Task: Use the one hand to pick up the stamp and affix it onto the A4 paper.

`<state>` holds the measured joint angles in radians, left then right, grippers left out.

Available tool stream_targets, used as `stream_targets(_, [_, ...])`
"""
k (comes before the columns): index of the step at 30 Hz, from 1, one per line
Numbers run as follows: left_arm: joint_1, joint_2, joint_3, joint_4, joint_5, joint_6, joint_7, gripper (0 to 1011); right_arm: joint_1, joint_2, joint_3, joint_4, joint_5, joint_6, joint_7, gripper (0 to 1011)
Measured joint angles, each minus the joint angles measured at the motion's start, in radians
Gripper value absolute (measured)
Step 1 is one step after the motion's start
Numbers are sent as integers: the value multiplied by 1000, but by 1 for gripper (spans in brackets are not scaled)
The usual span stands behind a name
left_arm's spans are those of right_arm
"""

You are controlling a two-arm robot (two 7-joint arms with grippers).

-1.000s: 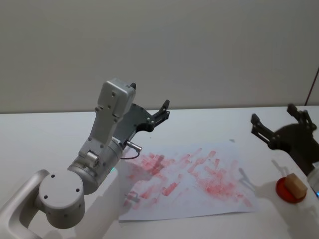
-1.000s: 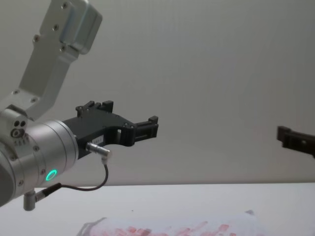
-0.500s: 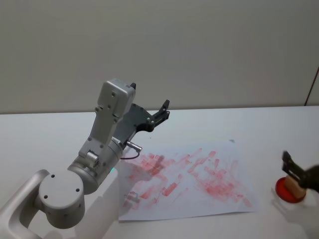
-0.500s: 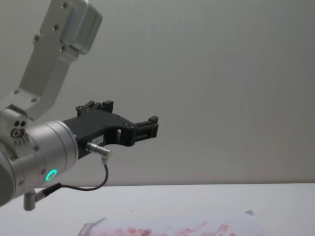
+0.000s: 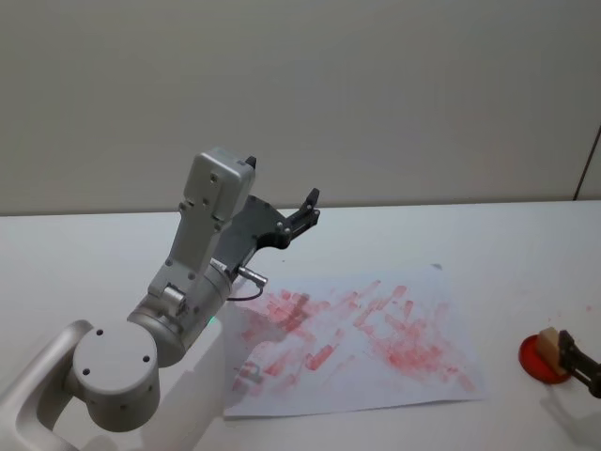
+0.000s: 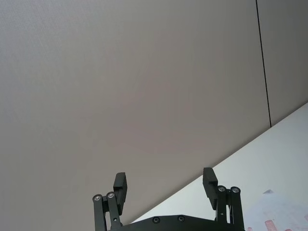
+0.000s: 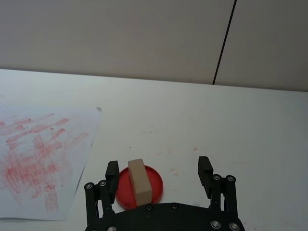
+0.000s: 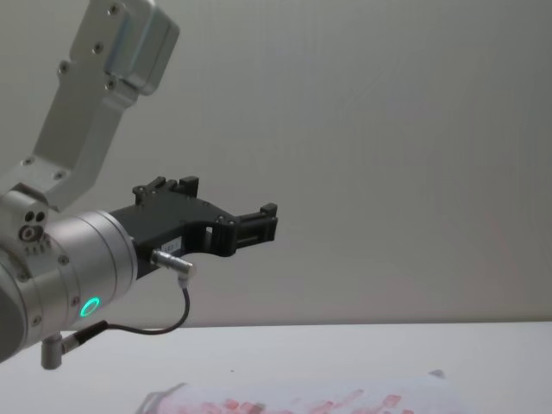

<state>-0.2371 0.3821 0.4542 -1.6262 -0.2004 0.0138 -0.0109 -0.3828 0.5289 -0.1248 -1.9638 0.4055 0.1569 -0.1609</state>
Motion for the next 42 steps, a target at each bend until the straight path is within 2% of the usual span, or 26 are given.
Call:
stream_targets(9, [0,0,0,0,0,0,0,1001,17,-1,5,28,4,53,24,1001])
stream_targets(16, [0,0,0,0,0,0,0,1001,52,-16,0,66,-2,92,64,1001])
stream_targets(31, [0,0,0,0,0,0,0,1001,157,-61,-27,156,-60,149,168,994])
stream_targets(36, [0,0,0,0,0,0,0,1001,179,-70,-32,173,-74,158,188,902])
stream_targets(38, [0,0,0,0,0,0,0,1001,183,-72,-33,177,-77,160,192,818])
stream_targets(42, [0,0,0,0,0,0,0,1001,192,-75,-35,184,-83,164,201,729])
